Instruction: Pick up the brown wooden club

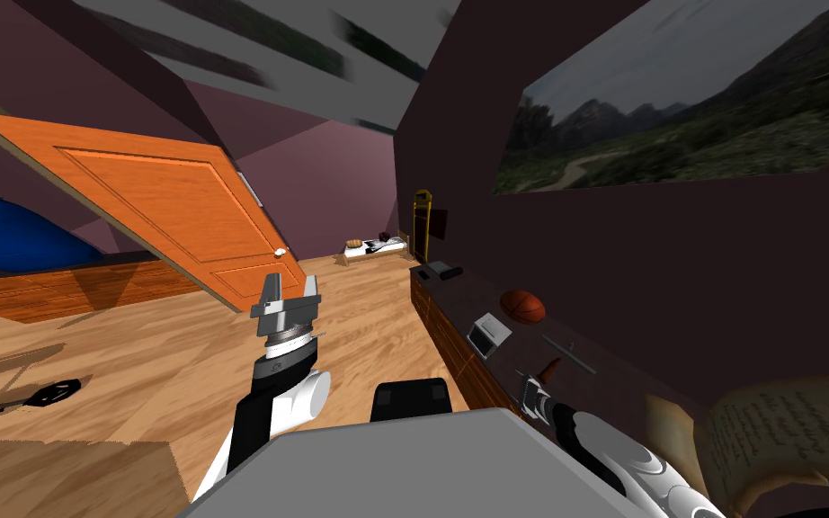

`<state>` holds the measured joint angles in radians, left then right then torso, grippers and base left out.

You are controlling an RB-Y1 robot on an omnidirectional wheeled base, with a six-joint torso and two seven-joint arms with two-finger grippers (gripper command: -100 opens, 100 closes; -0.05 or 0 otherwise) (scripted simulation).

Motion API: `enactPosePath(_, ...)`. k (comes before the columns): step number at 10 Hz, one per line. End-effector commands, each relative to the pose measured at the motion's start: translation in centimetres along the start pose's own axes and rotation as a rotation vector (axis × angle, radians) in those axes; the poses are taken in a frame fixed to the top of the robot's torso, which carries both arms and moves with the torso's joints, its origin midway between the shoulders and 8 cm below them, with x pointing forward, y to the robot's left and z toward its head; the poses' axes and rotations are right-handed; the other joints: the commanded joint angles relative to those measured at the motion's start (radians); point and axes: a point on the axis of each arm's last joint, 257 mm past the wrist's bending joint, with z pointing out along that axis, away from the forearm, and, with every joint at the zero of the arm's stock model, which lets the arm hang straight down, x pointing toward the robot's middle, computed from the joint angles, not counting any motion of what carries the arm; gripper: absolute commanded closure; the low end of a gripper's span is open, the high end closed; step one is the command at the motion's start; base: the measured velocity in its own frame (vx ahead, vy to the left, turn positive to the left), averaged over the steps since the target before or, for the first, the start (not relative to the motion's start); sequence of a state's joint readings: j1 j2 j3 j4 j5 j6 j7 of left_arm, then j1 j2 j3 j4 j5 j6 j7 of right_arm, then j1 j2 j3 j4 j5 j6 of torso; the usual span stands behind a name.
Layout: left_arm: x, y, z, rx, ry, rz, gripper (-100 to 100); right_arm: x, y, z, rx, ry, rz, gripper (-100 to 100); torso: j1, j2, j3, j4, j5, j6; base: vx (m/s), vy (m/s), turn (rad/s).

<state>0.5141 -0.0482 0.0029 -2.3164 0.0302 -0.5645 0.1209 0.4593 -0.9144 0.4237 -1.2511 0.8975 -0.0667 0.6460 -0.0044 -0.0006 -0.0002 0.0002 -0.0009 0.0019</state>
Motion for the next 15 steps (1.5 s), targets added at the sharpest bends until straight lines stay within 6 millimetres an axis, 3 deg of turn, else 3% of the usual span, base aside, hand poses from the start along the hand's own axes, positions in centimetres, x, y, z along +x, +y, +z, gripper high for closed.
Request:
enactPosePath(1, 0.0, 0.0, 0.0, 0.000, 0.000, 0.000, 0, 0.2, 0.0, 0.0, 0.000, 0.006, -0.011, -100, 0.000, 0.000, 0.000, 0.000, 0.000, 0.000, 0.007, -0.007, 0.032)
enactPosePath(9, 0.0, 0.0, 0.0, 0.000, 0.000, 0.000, 0, 0.2, 0.0, 0.0, 0.000, 0.006, -0.011, -100, 0.001, 0.000, 0.000, 0.000, 0.000, 0.000, 0.000, -0.001, -0.002)
enactPosePath(10, 0.0, 0.0, 0.0, 0.000, 0.000, 0.000, 0, 1.8, -1.3, -0.1, 0.021, 0.046, -0.085, -100, 0.001, 0.000, 0.000, 0.000, 0.000, 0.000, 0.017, 0.028, 0.083)
enactPosePath(15, 0.0, 0.0, 0.0, 0.000, 0.000, 0.000, 0, 3.2, -2.0, -0.2, 0.032, 0.081, -0.143, -100, 0.002, 0.000, 0.000, 0.000, 0.000, 0.000, 0.006, 0.009, 0.028)
